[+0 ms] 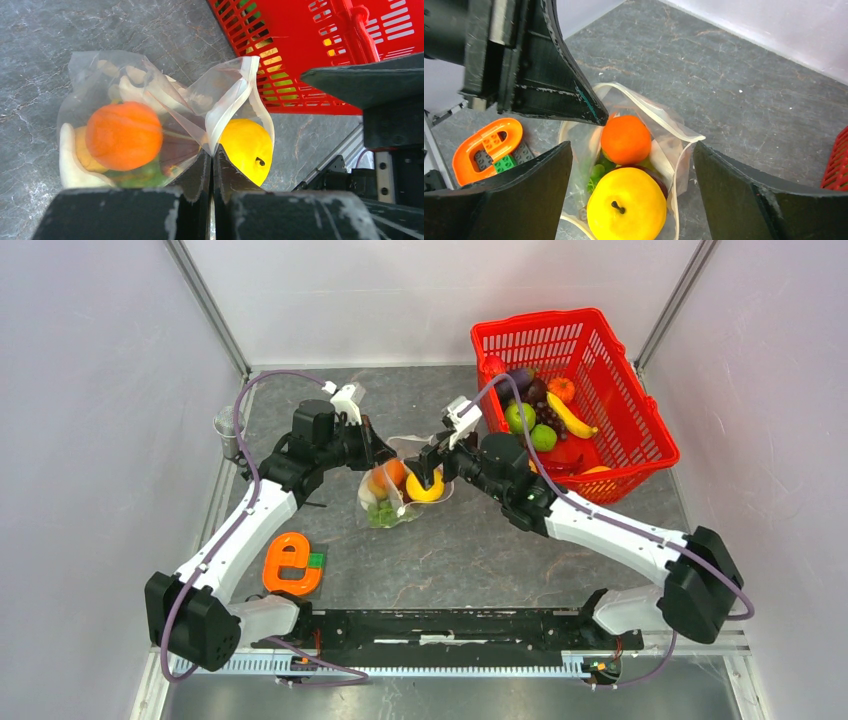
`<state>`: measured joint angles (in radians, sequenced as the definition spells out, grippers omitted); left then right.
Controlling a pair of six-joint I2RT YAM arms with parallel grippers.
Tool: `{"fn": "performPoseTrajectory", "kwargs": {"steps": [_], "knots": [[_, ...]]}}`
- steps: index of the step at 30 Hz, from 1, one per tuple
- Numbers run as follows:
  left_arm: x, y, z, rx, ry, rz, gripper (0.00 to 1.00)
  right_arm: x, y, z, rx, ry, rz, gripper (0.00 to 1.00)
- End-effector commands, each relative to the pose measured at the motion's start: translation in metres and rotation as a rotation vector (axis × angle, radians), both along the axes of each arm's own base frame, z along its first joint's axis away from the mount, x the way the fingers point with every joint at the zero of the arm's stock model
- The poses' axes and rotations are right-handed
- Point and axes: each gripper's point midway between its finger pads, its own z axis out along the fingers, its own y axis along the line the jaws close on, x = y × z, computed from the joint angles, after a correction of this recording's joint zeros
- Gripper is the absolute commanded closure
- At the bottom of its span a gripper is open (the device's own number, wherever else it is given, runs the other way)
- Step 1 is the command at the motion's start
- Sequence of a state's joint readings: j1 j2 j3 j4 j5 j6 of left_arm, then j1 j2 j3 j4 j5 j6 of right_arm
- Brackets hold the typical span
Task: Place the food in the zip-top bag and seal the zipper
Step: Place the fake fruit in the zipper food storage bag.
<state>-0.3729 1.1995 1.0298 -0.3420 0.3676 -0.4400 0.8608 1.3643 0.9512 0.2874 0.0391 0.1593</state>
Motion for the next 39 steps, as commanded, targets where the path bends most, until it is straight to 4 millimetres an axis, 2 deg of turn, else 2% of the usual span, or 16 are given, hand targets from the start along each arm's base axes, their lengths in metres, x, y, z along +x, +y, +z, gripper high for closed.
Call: {"fn": "performPoseTrajectory", "kwargs": {"steps": [1, 3, 6, 7, 10, 13, 15, 19, 21, 24, 29, 31, 36, 39], "knots": [[0.001, -0.003, 0.022, -0.041, -0.063, 0.000, 0.96, -0.004, -0.015, 0.037, 0.040, -0.067, -0.029, 0.12], [0.001, -0.003, 0.021, -0.039, -0.063, 0.000, 0.96, -0.008, -0.021, 0.028, 0.001, -0.034, -0.033, 0.21], [0.001, -0.002, 0.022, -0.037, -0.064, 0.001, 0.96, -0.022, -0.021, 0.001, -0.073, 0.075, 0.021, 0.24], [0.002, -0.002, 0.022, -0.037, -0.065, 0.001, 0.97, -0.031, -0.019, -0.009, -0.088, 0.113, 0.062, 0.23], [0.002, -0.003, 0.022, -0.039, -0.062, 0.001, 0.97, -0.050, -0.012, -0.033, -0.081, 0.224, 0.132, 0.10], [0.002, -0.003, 0.022, -0.043, -0.063, 0.001, 0.96, -0.050, -0.011, -0.054, -0.084, 0.300, 0.104, 0.10], [0.002, -0.003, 0.022, -0.042, -0.063, 0.003, 0.96, -0.046, -0.011, -0.060, -0.082, 0.319, 0.073, 0.09], [0.001, -0.003, 0.021, -0.038, -0.060, -0.001, 0.97, -0.040, -0.005, -0.061, -0.085, 0.334, 0.064, 0.11], [0.002, -0.003, 0.021, -0.038, -0.061, 0.000, 0.96, -0.040, -0.006, -0.072, -0.132, 0.371, 0.054, 0.14], [0.002, -0.003, 0.021, -0.040, -0.060, -0.001, 0.96, -0.034, -0.009, -0.080, -0.176, 0.390, 0.015, 0.13], [0.002, -0.005, 0.020, -0.047, -0.055, -0.004, 0.96, -0.032, -0.001, -0.084, -0.176, 0.403, 0.032, 0.10], [0.002, -0.005, 0.019, -0.051, -0.054, -0.008, 0.96, -0.030, 0.005, -0.085, -0.168, 0.413, 0.038, 0.13], [0.001, -0.005, 0.020, -0.052, -0.054, -0.009, 0.97, -0.022, 0.011, -0.087, -0.154, 0.426, 0.015, 0.34], [0.001, -0.005, 0.019, -0.050, -0.053, -0.008, 0.96, -0.022, 0.017, -0.076, -0.111, 0.396, 0.041, 0.35]]}}
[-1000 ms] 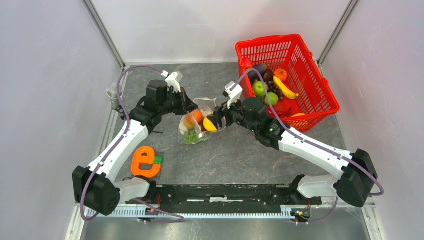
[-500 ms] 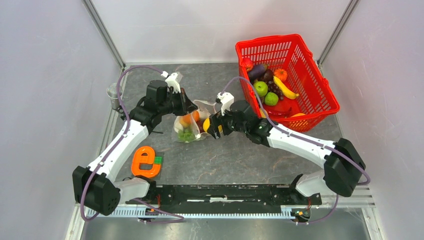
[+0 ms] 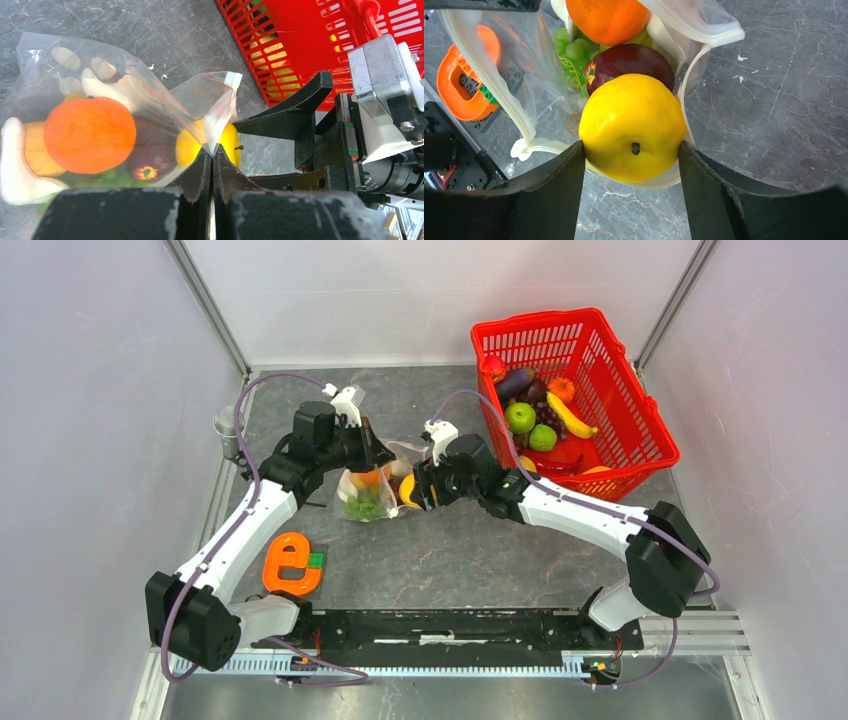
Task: Place the food in the zip-top bag and seal the zipper
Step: Place the fake fruit in the zipper food storage bag.
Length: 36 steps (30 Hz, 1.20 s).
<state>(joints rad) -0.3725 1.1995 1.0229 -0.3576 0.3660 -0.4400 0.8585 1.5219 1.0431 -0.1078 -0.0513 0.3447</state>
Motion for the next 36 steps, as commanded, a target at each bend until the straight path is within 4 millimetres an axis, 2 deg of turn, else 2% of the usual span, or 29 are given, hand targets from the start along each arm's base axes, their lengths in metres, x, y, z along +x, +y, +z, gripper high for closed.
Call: {"fn": "performPoseTrajectory", "kwargs": {"steps": [1, 3, 7, 11, 14, 15, 18, 20, 24, 27, 32, 33, 36], "knots": [[0.004, -0.007, 0.025, -0.062, -0.074, -0.009, 0.96, 0.006, 0.020, 0.036, 0.124, -0.061, 0.024, 0.35], [0.004, -0.009, 0.025, -0.071, -0.069, -0.016, 0.97, 0.007, 0.030, 0.046, 0.178, -0.085, 0.047, 0.38], [0.002, -0.010, 0.026, -0.079, -0.070, -0.020, 0.97, 0.012, 0.041, 0.053, 0.228, -0.091, 0.051, 0.42], [0.001, -0.009, 0.027, -0.080, -0.067, -0.019, 0.96, 0.029, 0.039, 0.061, 0.241, -0.144, -0.024, 0.41], [0.000, -0.012, 0.030, -0.096, -0.067, -0.028, 0.96, 0.040, 0.040, 0.058, 0.224, -0.187, -0.046, 0.34], [-0.001, -0.012, 0.032, -0.102, -0.070, -0.032, 0.96, 0.043, 0.039, 0.056, 0.212, -0.198, -0.052, 0.29], [-0.001, -0.015, 0.036, -0.116, -0.075, -0.044, 0.96, 0.049, 0.032, 0.055, 0.186, -0.265, -0.068, 0.30], [-0.001, -0.016, 0.038, -0.124, -0.073, -0.049, 0.96, 0.041, 0.037, 0.066, 0.195, -0.292, 0.002, 0.16], [0.002, -0.016, 0.039, -0.119, -0.073, -0.039, 0.97, 0.012, 0.039, 0.108, 0.289, -0.345, 0.151, 0.04], [0.005, -0.015, 0.040, -0.119, -0.074, -0.027, 0.97, 0.001, 0.027, 0.123, 0.291, -0.362, 0.160, 0.02], [0.008, -0.014, 0.043, -0.128, -0.082, -0.007, 0.97, 0.002, -0.009, 0.132, 0.259, -0.400, 0.035, 0.05], [0.008, -0.014, 0.045, -0.128, -0.087, -0.003, 0.97, 0.007, -0.021, 0.128, 0.237, -0.396, -0.038, 0.07], [0.010, -0.013, 0.047, -0.130, -0.094, 0.006, 0.97, 0.018, -0.051, 0.096, 0.121, -0.328, -0.202, 0.15]]}}
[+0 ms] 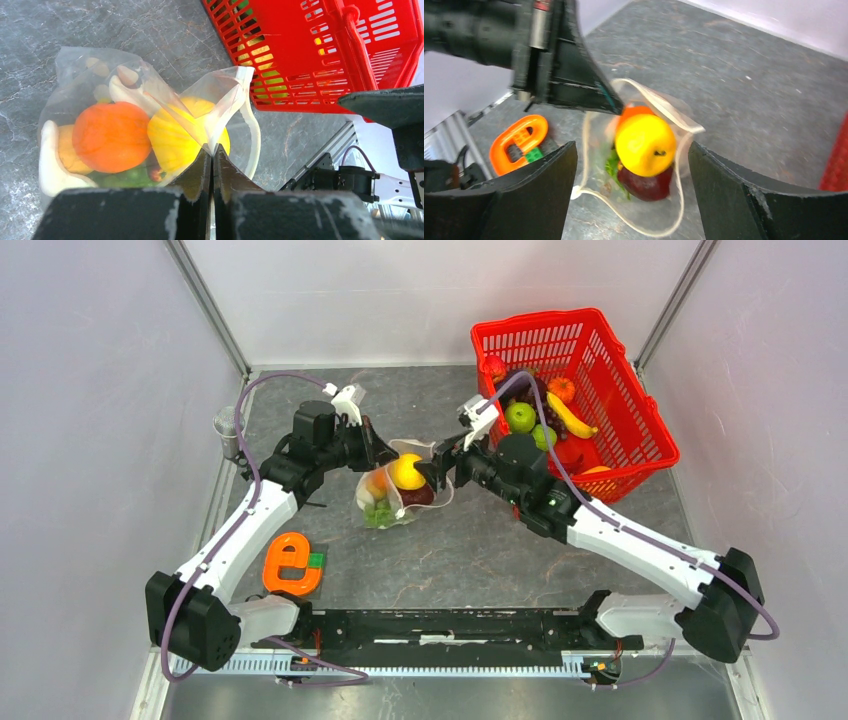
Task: Place the food in the zip-top bag and seal the zipper
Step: Place the fake fruit in the zipper food storage bag, then adjust the zipper food storage bag at the center of the board.
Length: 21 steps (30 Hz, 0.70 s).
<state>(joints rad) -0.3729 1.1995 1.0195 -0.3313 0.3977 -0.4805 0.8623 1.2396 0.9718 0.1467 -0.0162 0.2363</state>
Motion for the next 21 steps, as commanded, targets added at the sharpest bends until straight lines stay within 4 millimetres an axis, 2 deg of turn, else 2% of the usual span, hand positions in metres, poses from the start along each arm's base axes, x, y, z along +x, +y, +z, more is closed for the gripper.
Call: {"fn": "performPoseTrajectory", "kwargs": {"steps": [1, 5, 8, 12, 15, 19, 21], "knots": [[0.012, -0.007, 0.042, -0.086, -0.106, 0.019, 0.97, 0.015, -0.041, -0.054, -0.142, 0.124, -0.231, 0.18], [0.012, -0.007, 0.042, -0.086, -0.106, 0.019, 0.97, 0.000, -0.040, -0.098, -0.172, 0.250, -0.206, 0.29], [0.010, -0.006, 0.043, -0.088, -0.110, 0.022, 0.97, -0.002, -0.046, -0.117, -0.182, 0.292, -0.240, 0.35], [0.008, -0.004, 0.041, -0.084, -0.110, 0.031, 0.97, 0.003, -0.052, -0.120, -0.181, 0.284, -0.284, 0.39], [0.008, -0.003, 0.043, -0.084, -0.116, 0.029, 0.97, 0.006, -0.048, -0.125, -0.195, 0.293, -0.284, 0.42], [0.007, -0.004, 0.045, -0.091, -0.118, 0.029, 0.97, 0.006, -0.026, -0.132, -0.165, 0.326, -0.217, 0.55], [0.006, -0.003, 0.044, -0.089, -0.118, 0.031, 0.97, 0.008, -0.018, -0.132, -0.159, 0.332, -0.195, 0.71]]}}
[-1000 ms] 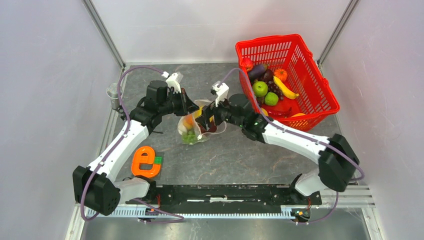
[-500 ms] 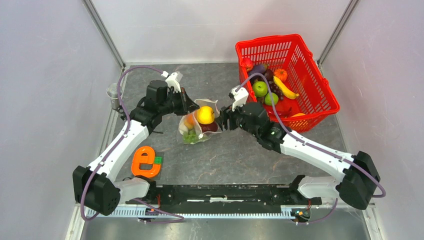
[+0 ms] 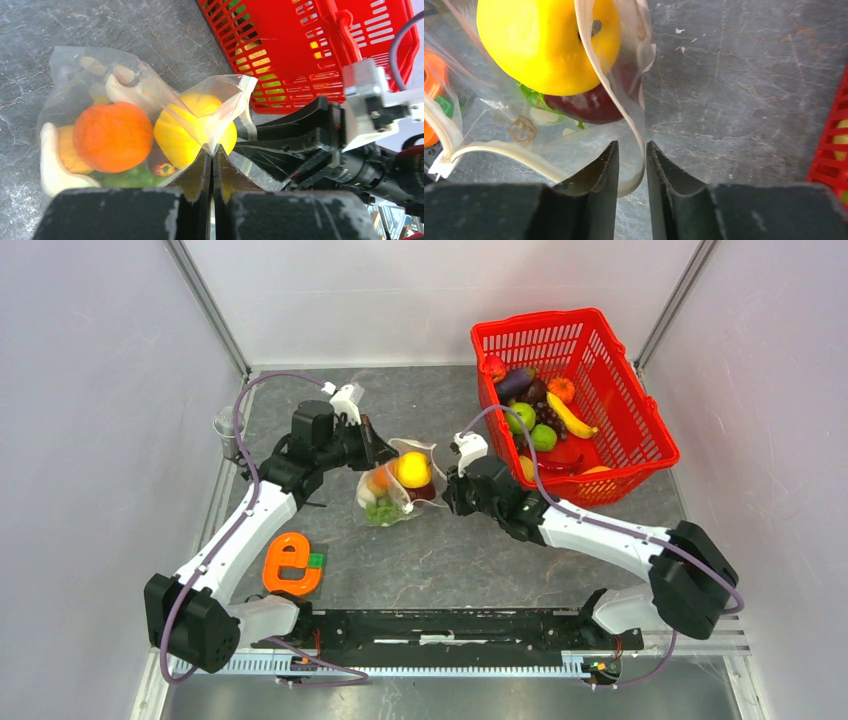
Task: Place the food in the zip-top bag and seal the zipper
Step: Adjust the zipper food storage bag at the center of the board.
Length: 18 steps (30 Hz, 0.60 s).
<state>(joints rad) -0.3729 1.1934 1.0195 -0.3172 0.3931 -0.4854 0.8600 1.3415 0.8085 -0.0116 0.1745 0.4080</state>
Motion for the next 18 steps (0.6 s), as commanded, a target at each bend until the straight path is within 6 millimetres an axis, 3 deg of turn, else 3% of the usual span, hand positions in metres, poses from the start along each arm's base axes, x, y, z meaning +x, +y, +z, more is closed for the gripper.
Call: {"fn": "performPoseTrajectory", "kwargs": {"steps": [1, 5, 8, 12, 18], "knots": [[0.004, -0.003, 0.038, -0.078, -0.100, 0.026, 0.97, 0.011, 0.027, 0.021, 0.086, -0.015, 0.028, 0.83], [0.001, 0.002, 0.036, -0.059, -0.103, 0.037, 0.96, 0.023, 0.030, 0.064, 0.103, -0.122, 0.037, 1.00], [-0.002, 0.005, 0.036, -0.035, -0.104, 0.036, 0.94, 0.028, 0.037, 0.117, 0.128, -0.227, 0.089, 1.00], [-0.006, 0.011, 0.036, 0.028, -0.090, 0.017, 0.86, 0.029, 0.039, 0.158, 0.117, -0.301, 0.131, 1.00], [-0.019, 0.014, 0.053, 0.028, -0.133, -0.007, 0.80, 0.027, 0.043, 0.163, 0.048, -0.285, 0.209, 1.00]]}}
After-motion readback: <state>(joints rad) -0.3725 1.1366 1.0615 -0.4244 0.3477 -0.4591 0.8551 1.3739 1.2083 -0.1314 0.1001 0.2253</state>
